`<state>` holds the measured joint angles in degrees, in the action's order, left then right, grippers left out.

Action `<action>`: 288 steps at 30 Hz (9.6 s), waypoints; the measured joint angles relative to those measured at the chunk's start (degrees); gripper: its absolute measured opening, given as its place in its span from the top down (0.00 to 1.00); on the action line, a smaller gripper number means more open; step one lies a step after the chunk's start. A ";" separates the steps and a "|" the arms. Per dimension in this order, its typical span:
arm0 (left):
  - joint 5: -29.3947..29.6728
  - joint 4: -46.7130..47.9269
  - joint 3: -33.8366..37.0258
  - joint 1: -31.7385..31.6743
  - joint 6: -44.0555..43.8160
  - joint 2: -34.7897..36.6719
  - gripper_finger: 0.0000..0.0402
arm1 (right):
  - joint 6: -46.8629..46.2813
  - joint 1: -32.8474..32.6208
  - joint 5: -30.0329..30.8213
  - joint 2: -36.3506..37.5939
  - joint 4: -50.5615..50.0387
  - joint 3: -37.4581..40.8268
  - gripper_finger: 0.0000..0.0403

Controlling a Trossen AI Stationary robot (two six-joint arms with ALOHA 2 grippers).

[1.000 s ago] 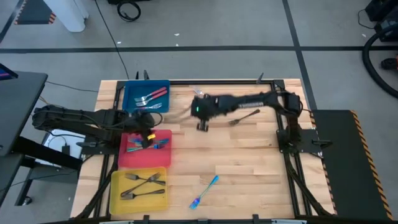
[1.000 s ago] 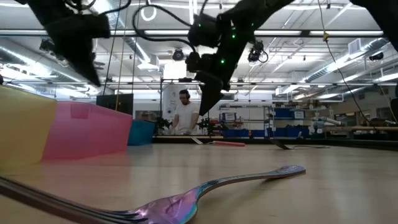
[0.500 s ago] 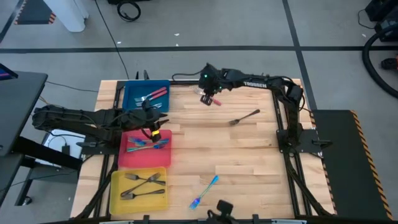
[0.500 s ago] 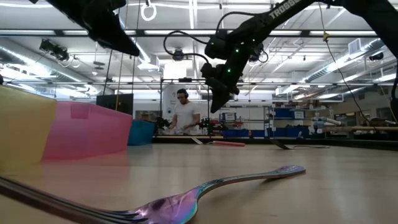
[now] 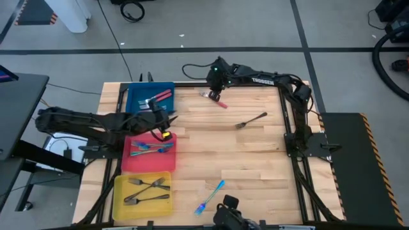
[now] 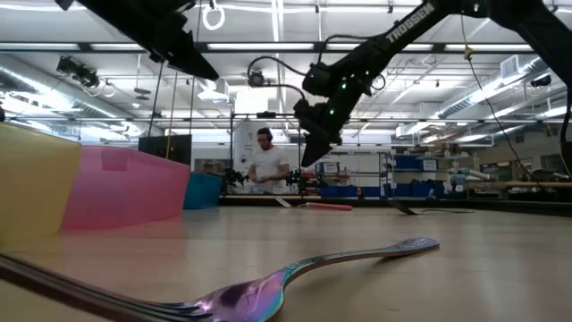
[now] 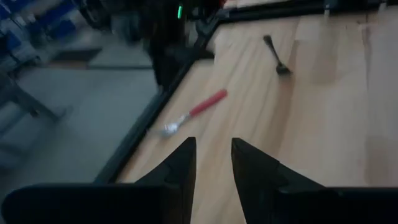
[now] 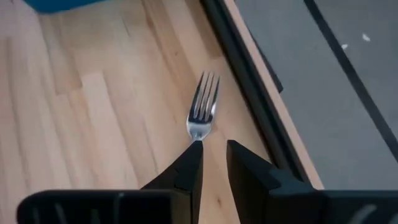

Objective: Sort silverware by color (type)
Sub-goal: Put the pink fork into the blue bin

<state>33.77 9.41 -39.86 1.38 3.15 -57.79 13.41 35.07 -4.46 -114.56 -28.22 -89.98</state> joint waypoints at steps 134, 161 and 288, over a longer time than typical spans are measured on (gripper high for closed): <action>-0.65 -12.11 0.00 -12.16 10.47 -2.24 0.74 | -16.20 -5.45 12.18 -8.56 -2.79 3.55 0.76; -0.65 -10.86 0.00 -12.18 9.45 -2.24 0.74 | -5.95 -7.53 19.60 -1.51 -20.99 -10.44 1.00; -19.98 -24.81 -0.04 -18.73 -4.34 -9.03 0.74 | -5.63 -27.38 36.62 14.59 -34.81 -30.03 0.91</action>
<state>13.79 -15.40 -39.90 -17.36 -1.18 -66.83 7.78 7.69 32.16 -99.97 -63.03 -120.01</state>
